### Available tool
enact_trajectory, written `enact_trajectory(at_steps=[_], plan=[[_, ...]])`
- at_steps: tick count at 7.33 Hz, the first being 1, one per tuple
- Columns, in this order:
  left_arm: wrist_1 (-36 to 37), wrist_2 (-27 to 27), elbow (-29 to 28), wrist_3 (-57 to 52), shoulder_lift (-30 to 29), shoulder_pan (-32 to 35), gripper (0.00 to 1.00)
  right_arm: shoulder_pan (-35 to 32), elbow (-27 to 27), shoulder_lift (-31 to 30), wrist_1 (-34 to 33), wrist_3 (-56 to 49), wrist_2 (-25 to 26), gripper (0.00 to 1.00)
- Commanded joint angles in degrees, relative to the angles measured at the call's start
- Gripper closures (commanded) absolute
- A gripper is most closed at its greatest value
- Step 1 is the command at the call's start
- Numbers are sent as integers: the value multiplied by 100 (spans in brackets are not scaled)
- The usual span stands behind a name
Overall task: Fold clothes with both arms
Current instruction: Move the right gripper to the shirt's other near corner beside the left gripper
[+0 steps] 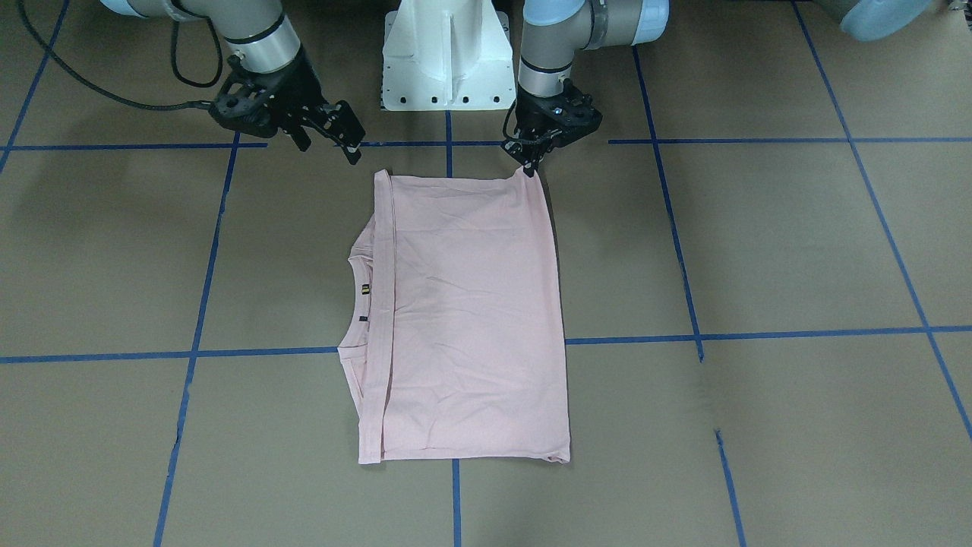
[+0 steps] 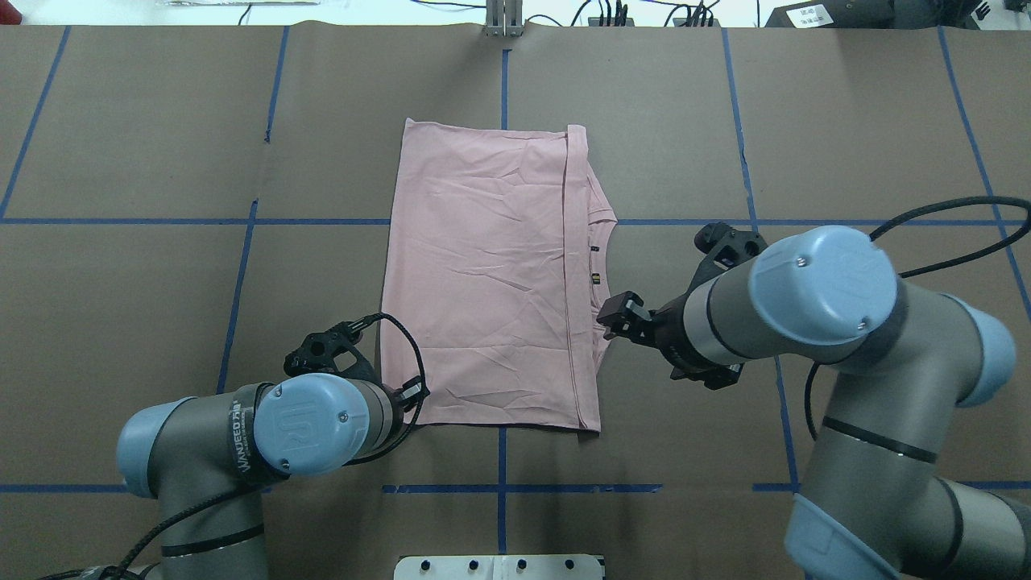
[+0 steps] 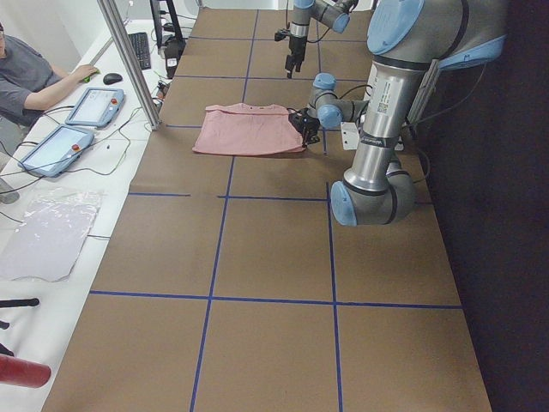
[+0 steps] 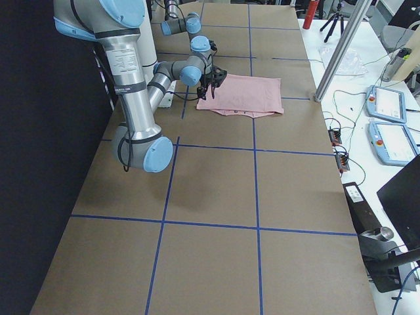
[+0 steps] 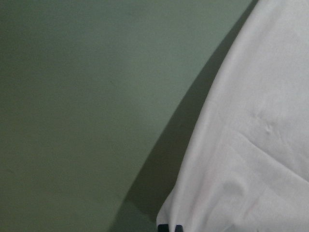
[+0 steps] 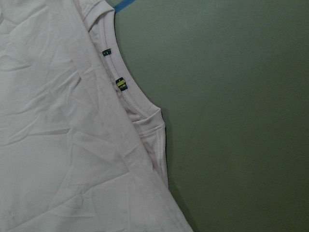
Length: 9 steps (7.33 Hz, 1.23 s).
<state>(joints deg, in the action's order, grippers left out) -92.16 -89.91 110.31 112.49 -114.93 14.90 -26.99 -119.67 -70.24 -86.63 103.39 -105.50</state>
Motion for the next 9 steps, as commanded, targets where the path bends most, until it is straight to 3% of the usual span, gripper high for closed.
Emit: enact_trajectory(at_steps=[1,3,5,9], plan=[[-12,0,-10,-60,5,30,100,386,618,440,-151,339,319,0],[-13,0,-10,-69,5,30,100,659,1083,703,-161,583,704,0],[-30,0,-28,-78,5,30,100,695,1673,1091,-293,586,715,0],[-30,9,-45,-69,5,30,100,853,1877,1109,-249,585,724,0]])
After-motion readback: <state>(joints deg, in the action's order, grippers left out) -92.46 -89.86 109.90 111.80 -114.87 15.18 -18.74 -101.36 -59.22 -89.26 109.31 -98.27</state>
